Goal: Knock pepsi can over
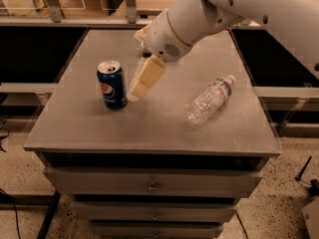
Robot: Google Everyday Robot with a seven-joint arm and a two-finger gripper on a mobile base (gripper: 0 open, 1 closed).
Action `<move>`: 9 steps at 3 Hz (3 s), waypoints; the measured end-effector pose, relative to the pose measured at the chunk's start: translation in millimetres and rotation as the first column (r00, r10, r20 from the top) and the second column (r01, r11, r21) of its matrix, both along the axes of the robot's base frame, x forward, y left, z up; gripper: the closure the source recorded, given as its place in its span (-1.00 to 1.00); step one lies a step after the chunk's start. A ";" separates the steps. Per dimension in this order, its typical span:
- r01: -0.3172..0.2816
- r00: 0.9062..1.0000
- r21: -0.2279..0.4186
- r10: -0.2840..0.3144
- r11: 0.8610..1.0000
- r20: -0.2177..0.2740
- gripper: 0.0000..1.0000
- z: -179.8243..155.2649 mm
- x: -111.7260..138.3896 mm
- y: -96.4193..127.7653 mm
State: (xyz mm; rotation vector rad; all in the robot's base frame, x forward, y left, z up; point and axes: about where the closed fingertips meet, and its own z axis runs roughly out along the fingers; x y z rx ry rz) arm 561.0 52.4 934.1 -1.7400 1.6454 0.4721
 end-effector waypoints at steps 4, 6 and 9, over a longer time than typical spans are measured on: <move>-0.036 0.999 0.147 0.041 0.988 -0.031 -1.00 -42.8 33.7 25.6; -0.093 0.992 0.234 0.112 0.968 -0.067 -1.00 -48.7 28.4 49.6; -0.113 0.982 0.306 0.153 0.945 -0.109 -0.67 -60.1 26.5 60.5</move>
Offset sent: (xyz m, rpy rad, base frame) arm 0.0499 0.0125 -0.0419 0.1550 -0.0019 0.0108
